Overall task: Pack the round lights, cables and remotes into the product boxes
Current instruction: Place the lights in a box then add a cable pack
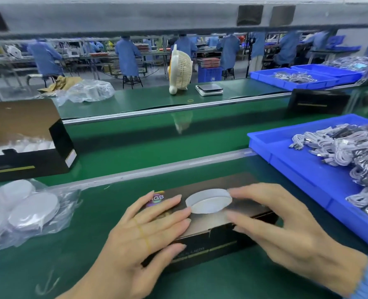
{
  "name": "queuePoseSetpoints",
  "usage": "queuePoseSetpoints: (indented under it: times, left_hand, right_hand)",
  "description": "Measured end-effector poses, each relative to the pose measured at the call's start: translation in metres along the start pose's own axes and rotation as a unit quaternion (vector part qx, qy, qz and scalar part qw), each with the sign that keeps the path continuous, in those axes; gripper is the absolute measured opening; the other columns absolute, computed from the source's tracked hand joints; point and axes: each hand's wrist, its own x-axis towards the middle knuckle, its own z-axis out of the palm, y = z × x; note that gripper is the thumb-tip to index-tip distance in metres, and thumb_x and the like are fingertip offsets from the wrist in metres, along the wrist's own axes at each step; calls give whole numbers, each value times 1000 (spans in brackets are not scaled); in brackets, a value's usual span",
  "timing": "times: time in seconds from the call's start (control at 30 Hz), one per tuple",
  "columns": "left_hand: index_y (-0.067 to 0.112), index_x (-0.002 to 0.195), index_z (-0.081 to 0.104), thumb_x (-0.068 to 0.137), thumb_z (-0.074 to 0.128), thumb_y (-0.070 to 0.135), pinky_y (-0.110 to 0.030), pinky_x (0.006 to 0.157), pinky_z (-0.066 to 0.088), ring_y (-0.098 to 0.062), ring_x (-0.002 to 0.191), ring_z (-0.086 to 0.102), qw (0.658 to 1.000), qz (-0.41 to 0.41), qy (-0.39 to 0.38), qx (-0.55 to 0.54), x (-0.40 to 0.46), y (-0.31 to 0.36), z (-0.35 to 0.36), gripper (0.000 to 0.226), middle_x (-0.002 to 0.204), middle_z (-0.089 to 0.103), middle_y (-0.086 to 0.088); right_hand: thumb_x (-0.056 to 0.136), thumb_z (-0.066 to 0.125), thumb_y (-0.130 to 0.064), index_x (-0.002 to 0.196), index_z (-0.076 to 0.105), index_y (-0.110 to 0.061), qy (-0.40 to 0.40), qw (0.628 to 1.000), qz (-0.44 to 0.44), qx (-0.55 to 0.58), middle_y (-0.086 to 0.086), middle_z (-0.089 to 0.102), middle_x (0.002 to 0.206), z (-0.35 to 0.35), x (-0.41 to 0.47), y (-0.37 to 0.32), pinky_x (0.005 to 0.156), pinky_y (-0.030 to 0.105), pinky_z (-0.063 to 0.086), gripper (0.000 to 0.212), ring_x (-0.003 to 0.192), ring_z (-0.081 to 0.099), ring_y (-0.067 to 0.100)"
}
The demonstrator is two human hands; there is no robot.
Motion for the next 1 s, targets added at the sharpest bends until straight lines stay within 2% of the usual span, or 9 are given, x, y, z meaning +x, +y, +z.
queuePoseSetpoints:
  times: [0.13,0.2,0.47,0.6,0.67,0.73,0.83,0.9,1.0]
  left_hand:
    - [14,103,76,86,64,22,-53,101,46,-14,122,61,999,-19,25,-19,0,4,3,22,119,70,7]
    - [14,102,76,86,63,21,-54,102,45,-14,121,61,999,-28,34,-24,0,5,4,22,118,70,7]
    - [17,104,75,87,63,23,-54,102,44,-13,121,61,997,-48,39,-41,1,9,4,22,118,70,10]
    - [22,109,75,89,63,24,-55,105,40,-16,124,60,997,-33,43,-49,-2,4,8,23,124,68,11]
    - [18,113,72,89,62,15,-58,107,38,-23,128,55,998,-36,56,11,-2,-5,13,27,130,65,2]
    - [15,125,64,83,63,-2,-60,107,37,-34,133,48,987,-91,53,118,-3,-16,18,45,141,54,-12]
    - [14,133,60,72,76,-10,-52,109,34,-40,131,45,968,-191,27,160,-16,-35,12,68,147,45,-17]
    - [12,129,63,68,81,-6,-50,106,35,-39,127,47,954,-244,13,172,-24,-44,5,66,143,49,-13]
    - [5,130,60,67,83,3,-58,103,38,-42,127,46,923,-284,-9,259,-22,-72,-16,67,141,49,-18]
  right_hand:
    - [88,72,-10,101,75,-4,14,989,-120,-84,2,71,100,16,11,-13,74,23,48,15,84,63,21]
    - [88,72,-11,94,75,1,19,981,-151,-121,6,71,99,18,16,-7,70,27,48,13,81,60,26]
    - [86,76,-18,86,79,-8,23,993,-108,-33,-4,74,100,11,20,-5,59,30,53,10,83,66,20]
    - [92,68,-32,106,74,-21,-49,989,-112,-78,-7,66,123,10,18,-7,76,33,58,18,107,66,14]
    - [91,68,-34,111,67,-30,-37,986,-129,-98,-15,60,127,18,31,0,70,31,58,20,107,62,8]
    - [85,72,-26,118,62,-32,-34,981,-89,-170,-12,56,132,35,65,24,74,33,57,35,109,58,13]
    - [86,58,-5,146,37,-25,-135,940,129,-286,12,25,156,80,107,64,111,43,30,66,139,31,29]
    - [92,47,-4,139,45,-16,-210,913,235,-260,13,31,149,108,109,76,104,38,34,48,134,36,31]
    - [97,44,-13,117,64,-11,-199,935,189,-224,7,55,123,113,81,64,92,37,43,28,110,53,29]
